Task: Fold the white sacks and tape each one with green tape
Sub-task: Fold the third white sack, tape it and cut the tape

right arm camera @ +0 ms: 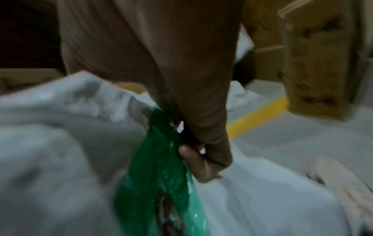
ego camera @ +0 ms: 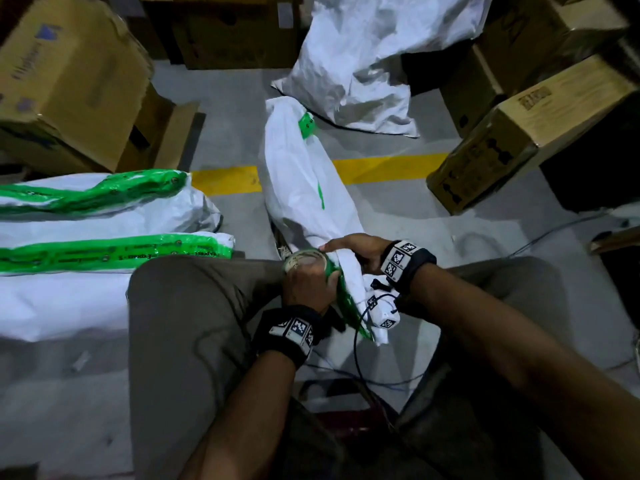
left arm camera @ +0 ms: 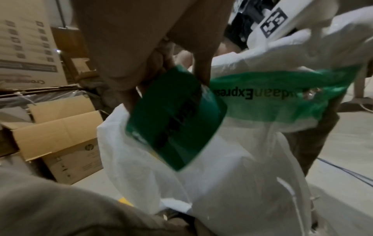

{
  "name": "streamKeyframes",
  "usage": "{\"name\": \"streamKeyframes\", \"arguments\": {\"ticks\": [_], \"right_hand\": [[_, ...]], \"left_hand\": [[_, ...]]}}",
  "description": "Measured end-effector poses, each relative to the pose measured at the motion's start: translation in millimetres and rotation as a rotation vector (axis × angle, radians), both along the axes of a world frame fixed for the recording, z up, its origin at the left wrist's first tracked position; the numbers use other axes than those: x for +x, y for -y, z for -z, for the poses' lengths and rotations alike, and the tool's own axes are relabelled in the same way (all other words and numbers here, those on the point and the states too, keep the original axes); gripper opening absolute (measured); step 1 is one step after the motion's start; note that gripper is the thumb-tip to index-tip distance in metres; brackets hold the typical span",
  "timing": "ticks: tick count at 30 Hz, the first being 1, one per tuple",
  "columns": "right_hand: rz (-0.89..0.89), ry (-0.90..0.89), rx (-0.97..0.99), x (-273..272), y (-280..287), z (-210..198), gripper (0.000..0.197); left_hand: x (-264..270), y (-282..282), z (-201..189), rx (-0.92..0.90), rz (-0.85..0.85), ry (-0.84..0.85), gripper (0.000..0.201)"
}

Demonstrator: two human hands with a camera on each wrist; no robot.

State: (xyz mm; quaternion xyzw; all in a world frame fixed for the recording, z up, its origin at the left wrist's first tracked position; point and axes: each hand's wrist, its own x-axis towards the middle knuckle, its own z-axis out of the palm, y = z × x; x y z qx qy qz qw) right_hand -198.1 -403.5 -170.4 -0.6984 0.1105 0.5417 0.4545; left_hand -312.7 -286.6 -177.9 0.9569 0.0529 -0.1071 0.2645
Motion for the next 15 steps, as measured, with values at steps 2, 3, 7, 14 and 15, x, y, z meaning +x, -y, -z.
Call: {"name": "streamKeyframes", "arguments": {"ticks": [2, 3, 7, 14, 15], "right_hand": [[-0.001, 0.117, -0.045, -3, -4, -16, 0.074], [-0.041, 0.167, -0.064, -5, -6, -20, 0.081], [-0.456, 0.392, -0.236, -28, -10, -33, 0.081], [-0.434, 0.49, 0.025, -37, -30, -26, 0.041], [-0.449, 0.486, 0.008, -36, -30, -21, 0.044]], "left_hand": [[-3, -2, -1, -0.02, -0.018, -0.015, 0.033], [-5, -2, -4, -0.006, -0.017, 0.017, 0.027], [-4, -6, -18, -0.03, -0.126, -0.087, 0.026], [-2, -22, -9, -0.139, -0.288, -0.271, 0.031], [-2, -24, -8, -0.175, -0.309, -0.275, 0.031]]}}
